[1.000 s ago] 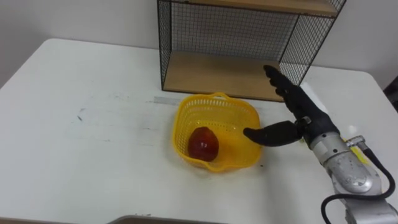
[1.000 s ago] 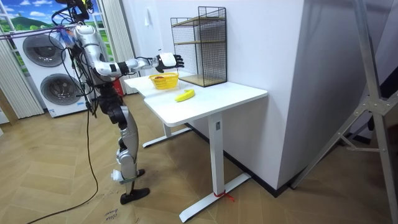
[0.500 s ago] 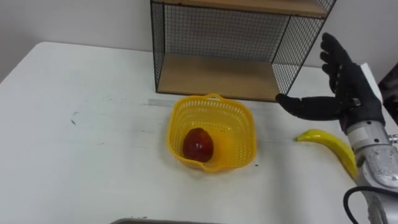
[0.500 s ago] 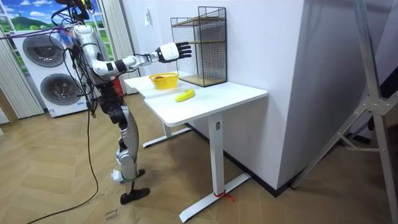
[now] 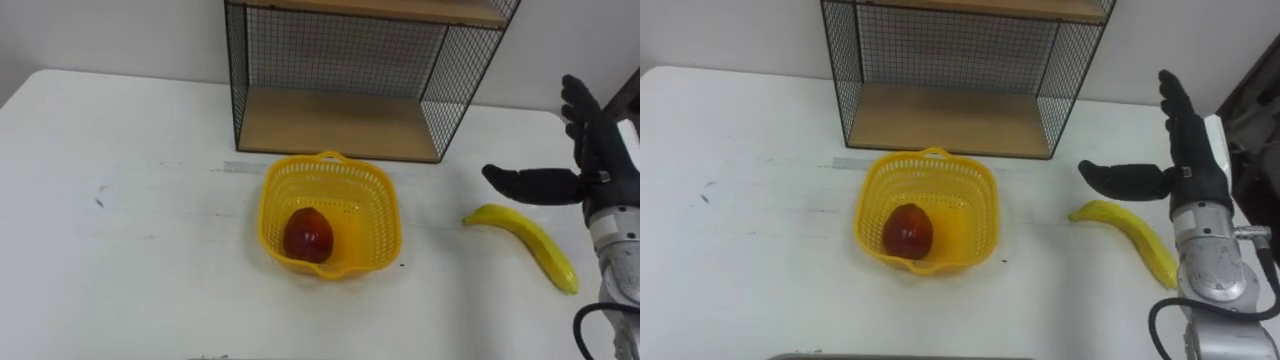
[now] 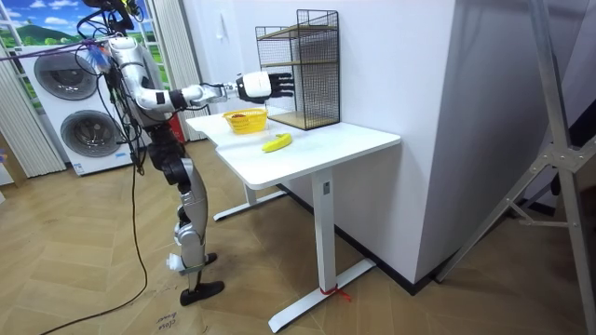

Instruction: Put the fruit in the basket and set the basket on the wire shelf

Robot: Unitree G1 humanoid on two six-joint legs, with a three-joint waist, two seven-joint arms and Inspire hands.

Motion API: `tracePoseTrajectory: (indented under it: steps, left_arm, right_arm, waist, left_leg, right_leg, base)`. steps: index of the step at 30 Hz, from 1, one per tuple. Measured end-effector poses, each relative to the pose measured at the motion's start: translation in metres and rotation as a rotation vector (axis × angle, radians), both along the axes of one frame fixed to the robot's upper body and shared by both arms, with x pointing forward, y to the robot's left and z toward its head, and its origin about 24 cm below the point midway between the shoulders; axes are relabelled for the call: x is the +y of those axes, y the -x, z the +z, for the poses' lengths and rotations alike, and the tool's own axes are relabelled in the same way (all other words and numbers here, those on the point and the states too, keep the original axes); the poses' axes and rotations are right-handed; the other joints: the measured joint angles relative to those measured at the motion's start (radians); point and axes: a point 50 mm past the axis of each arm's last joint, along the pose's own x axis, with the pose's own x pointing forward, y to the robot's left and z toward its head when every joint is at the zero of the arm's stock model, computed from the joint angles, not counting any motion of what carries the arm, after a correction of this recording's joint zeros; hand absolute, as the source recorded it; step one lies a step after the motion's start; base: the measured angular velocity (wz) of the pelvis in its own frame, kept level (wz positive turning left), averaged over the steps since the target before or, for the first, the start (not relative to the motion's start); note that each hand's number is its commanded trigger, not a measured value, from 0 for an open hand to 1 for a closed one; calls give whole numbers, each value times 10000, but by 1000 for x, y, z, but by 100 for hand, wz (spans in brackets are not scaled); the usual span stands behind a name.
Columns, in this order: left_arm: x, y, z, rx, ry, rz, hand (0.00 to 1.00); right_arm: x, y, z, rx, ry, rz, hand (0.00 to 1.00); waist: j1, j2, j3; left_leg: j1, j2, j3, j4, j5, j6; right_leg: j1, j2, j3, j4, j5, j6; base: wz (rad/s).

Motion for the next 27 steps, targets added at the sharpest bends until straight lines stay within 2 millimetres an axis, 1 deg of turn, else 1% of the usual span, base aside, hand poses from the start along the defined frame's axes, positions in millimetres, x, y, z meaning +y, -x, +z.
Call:
tracePoseTrajectory:
  steps: [6, 10, 15, 18, 25, 27]
  left_arm:
    - [1, 3, 0, 153, 141, 144, 0]
    - [6, 1, 2, 126, 97, 86, 0]
    - [12, 1, 4, 143, 121, 44, 0]
    - [12, 2, 4, 208, 240, 66, 0]
    - [12, 4, 4, 241, 319, 102, 0]
    - [13, 5, 4, 240, 378, 227, 0]
  right_arm:
    - [-3, -1, -5, 279, -31, -18, 0]
    - [-16, -11, -14, 913, 19, -365, 0]
    - [-24, -14, -16, 1204, 344, -544, 0]
    - [-27, -16, -17, 1425, 374, -483, 0]
    - [-29, -16, -20, 1705, 368, -256, 0]
    - [-34, -14, -25, 2055, 309, -285, 0]
  waist:
    - [-7, -31, 12]
    - [-21, -174, 16]
    - [22, -262, 9]
    - [16, -262, 8]
    - [25, -219, 1]
    - [28, -172, 3]
  left_leg:
    - [-15, 0, -14, -3, 0, 0]
    - [-22, 1, -43, 69, 0, 0]
    - [-45, 2, -60, 61, -1, 0]
    - [-41, -2, -55, 65, -2, 0]
    - [-49, 1, -54, 75, -1, -1]
    - [-55, 0, -58, 78, -1, 0]
  right_leg:
    - [-21, -3, -30, -4, 0, 0]
    - [-3, -14, -134, 1, 0, 0]
    - [13, -23, -244, 14, 0, 0]
    - [18, -27, -244, 19, 0, 0]
    - [18, -29, -252, 18, 0, 0]
    - [20, -29, -258, 10, 0, 0]
  base:
    - [0]
    - [2]
    - [0]
    - [0]
    - [0]
    - [0]
